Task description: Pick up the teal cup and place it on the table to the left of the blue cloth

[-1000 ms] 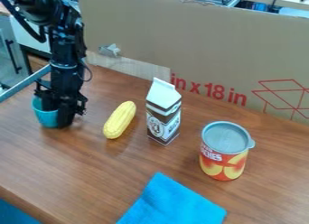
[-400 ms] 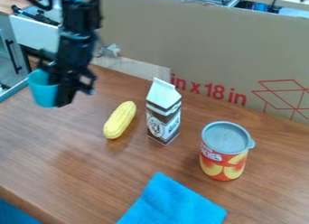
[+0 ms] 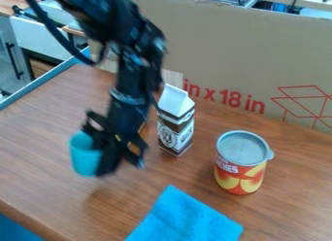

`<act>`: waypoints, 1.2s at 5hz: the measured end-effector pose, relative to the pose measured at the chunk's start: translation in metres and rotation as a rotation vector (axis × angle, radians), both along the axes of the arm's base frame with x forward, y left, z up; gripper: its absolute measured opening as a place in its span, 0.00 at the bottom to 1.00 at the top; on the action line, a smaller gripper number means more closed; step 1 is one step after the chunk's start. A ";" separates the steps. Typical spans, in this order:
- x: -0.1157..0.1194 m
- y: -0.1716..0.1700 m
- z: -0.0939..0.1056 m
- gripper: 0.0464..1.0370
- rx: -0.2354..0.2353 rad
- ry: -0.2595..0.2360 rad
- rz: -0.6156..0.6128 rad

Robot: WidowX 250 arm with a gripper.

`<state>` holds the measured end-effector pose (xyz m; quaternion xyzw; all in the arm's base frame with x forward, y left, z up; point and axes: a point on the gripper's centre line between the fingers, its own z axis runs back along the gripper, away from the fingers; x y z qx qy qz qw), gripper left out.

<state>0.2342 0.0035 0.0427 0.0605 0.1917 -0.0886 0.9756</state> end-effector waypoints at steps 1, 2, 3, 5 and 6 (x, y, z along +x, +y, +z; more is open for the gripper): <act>-0.022 -0.029 -0.017 0.07 -0.032 0.034 -0.050; -0.026 -0.030 -0.020 0.07 -0.037 -0.008 -0.043; -0.031 -0.023 -0.020 0.11 -0.025 -0.036 -0.021; -0.054 0.003 0.010 0.66 -0.044 -0.191 0.109; -0.055 0.006 0.038 0.94 -0.055 -0.320 0.108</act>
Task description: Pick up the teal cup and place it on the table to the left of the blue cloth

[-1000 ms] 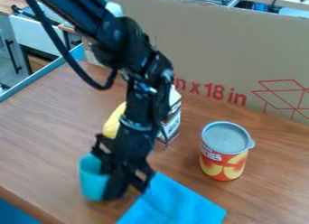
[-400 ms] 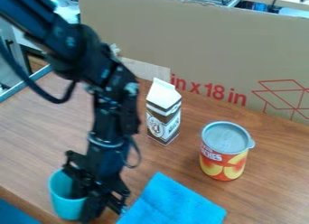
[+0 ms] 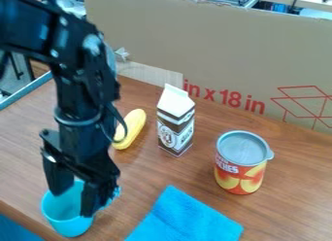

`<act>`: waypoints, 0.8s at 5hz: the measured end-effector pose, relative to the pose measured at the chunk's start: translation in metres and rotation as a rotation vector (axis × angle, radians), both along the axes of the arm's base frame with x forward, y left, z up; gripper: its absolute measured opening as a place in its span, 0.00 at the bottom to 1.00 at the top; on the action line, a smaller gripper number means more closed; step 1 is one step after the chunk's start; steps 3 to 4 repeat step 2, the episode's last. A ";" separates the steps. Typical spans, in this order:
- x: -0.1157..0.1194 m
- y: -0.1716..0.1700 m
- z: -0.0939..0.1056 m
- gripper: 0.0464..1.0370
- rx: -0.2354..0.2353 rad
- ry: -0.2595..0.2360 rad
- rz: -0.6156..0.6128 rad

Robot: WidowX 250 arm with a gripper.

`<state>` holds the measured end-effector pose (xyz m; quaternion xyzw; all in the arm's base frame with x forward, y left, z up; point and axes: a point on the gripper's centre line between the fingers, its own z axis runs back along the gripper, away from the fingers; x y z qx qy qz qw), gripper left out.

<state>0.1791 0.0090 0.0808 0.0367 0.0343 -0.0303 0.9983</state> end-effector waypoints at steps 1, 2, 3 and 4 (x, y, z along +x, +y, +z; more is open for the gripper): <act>0.004 -0.003 0.021 0.97 -0.022 -0.067 -0.036; 0.018 0.002 0.053 0.96 0.019 -0.125 -0.038; 0.018 0.002 0.053 0.96 0.019 -0.125 -0.038; 0.018 0.002 0.053 0.96 0.019 -0.125 -0.038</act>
